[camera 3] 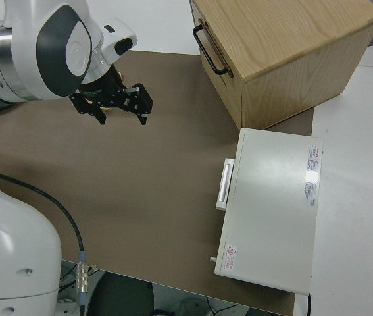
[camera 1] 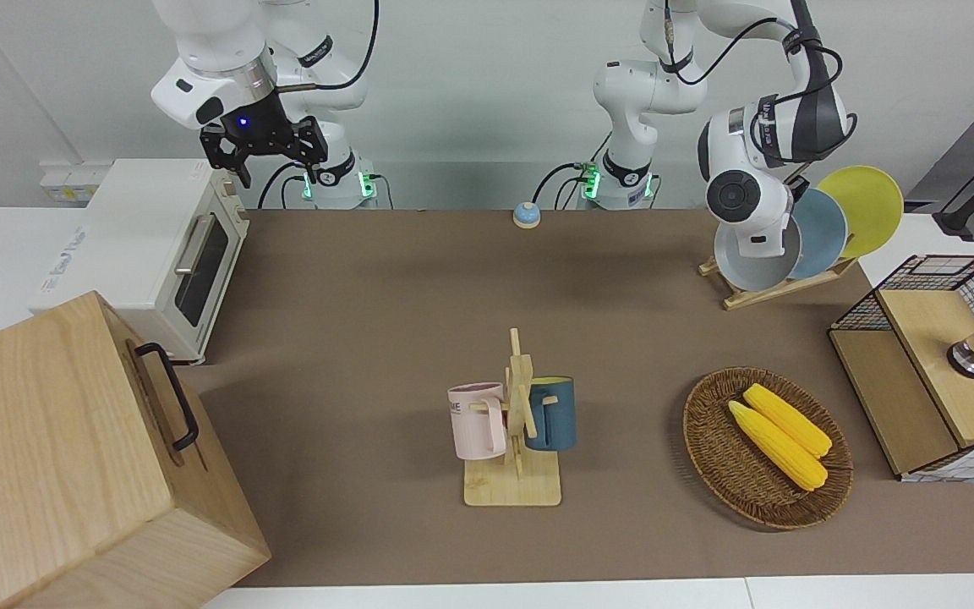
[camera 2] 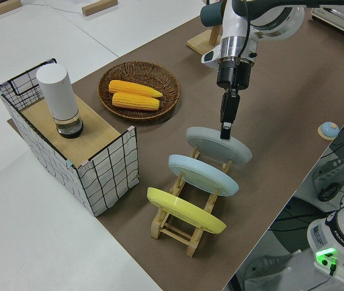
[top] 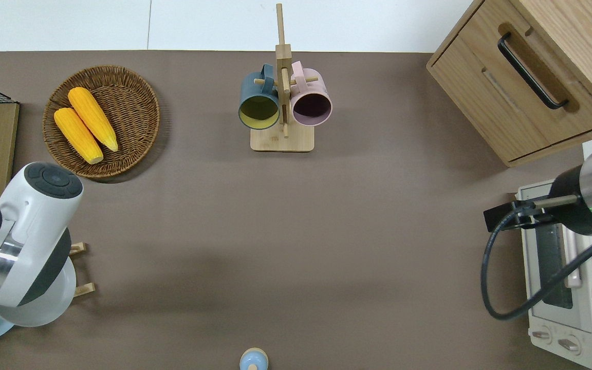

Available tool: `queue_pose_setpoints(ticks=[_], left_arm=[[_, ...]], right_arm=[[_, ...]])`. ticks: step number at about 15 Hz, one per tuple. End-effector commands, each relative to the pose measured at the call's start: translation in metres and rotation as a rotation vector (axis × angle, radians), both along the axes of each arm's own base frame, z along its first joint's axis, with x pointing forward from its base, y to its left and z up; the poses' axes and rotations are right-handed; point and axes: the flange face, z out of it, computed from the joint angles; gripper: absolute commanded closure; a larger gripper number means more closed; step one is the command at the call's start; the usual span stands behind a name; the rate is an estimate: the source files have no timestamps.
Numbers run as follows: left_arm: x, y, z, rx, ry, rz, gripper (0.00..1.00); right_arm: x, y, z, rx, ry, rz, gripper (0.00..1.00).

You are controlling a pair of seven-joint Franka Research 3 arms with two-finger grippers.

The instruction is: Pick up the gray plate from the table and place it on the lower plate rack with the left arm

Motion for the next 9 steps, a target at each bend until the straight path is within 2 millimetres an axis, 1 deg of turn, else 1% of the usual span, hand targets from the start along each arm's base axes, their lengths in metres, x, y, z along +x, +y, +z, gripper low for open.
queue_pose_setpoints(ticks=[1, 2, 4, 6, 7, 9], left_arm=[[-0.003, -0.0024, -0.0055, 0.021, -0.002, 0.01, 0.88], [-0.0032, -0.0036, -0.0064, 0.008, -0.001, 0.013, 0.75], [-0.0033, -0.0045, -0.0063, -0.003, -0.001, 0.012, 0.56], [-0.003, -0.0053, -0.0063, -0.002, -0.003, 0.011, 0.55], [-0.003, -0.006, -0.0063, -0.005, 0.001, 0.006, 0.5], [-0.0018, -0.0075, -0.0002, -0.023, -0.013, 0.008, 0.47]], right_arm=[[-0.0028, -0.003, 0.004, 0.002, 0.005, -0.003, 0.011], [-0.0027, -0.0038, 0.004, 0.002, 0.005, -0.005, 0.011], [-0.0027, -0.0038, 0.004, 0.002, 0.005, -0.005, 0.011], [-0.0027, -0.0038, 0.004, 0.002, 0.005, -0.005, 0.013], [-0.0028, -0.0031, 0.004, 0.002, 0.005, -0.003, 0.013], [-0.0028, -0.0032, 0.004, 0.001, 0.005, -0.003, 0.011]])
